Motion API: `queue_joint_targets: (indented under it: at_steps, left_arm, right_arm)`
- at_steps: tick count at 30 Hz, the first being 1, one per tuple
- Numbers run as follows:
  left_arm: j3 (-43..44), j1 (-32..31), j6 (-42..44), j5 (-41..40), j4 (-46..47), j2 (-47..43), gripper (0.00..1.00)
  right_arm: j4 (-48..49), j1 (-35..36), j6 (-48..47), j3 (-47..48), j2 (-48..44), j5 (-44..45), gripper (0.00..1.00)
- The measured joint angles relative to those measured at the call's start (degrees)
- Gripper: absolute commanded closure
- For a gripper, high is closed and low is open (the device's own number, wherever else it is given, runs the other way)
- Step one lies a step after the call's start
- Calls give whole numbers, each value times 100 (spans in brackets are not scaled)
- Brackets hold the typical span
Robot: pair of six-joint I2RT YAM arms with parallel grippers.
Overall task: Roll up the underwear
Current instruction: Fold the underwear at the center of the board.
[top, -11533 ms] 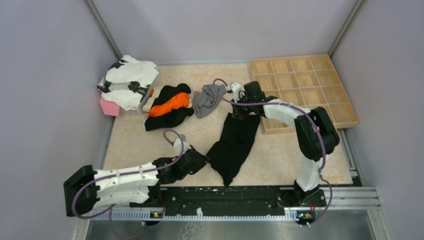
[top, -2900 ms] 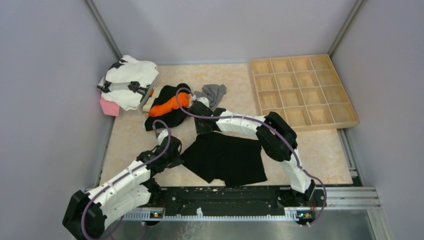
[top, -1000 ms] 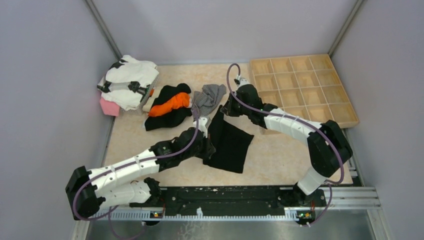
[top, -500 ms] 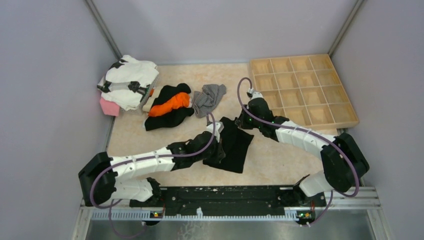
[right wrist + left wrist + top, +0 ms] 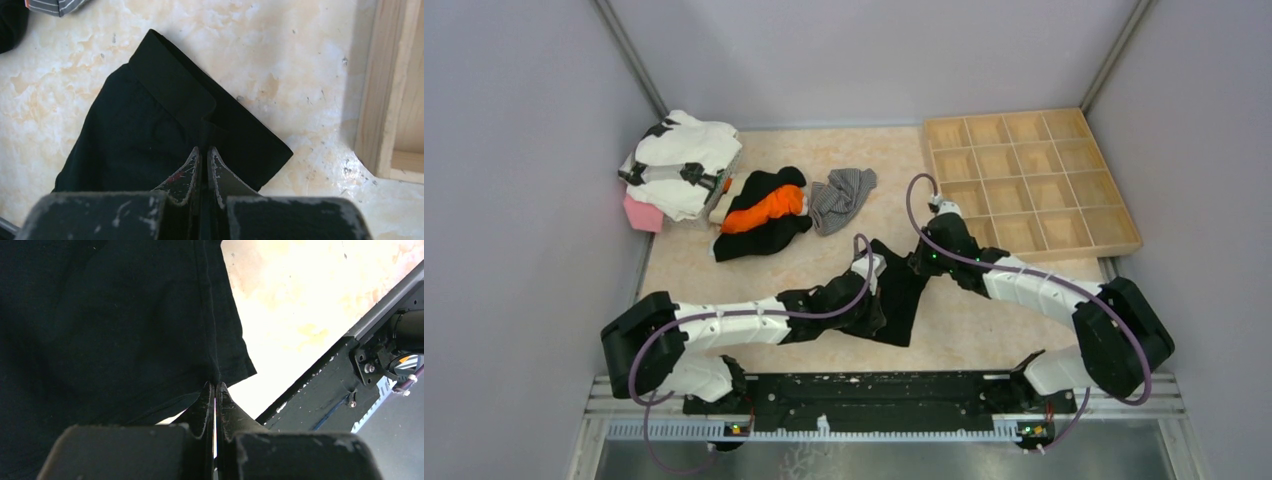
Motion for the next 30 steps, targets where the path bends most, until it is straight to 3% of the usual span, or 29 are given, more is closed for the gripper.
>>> queue_joint_targets:
  at_steps: [30]
  left_arm:
    - [2, -623, -44, 168, 535, 837, 100]
  right_arm:
    - [-168, -114, -127, -323, -195, 581, 92]
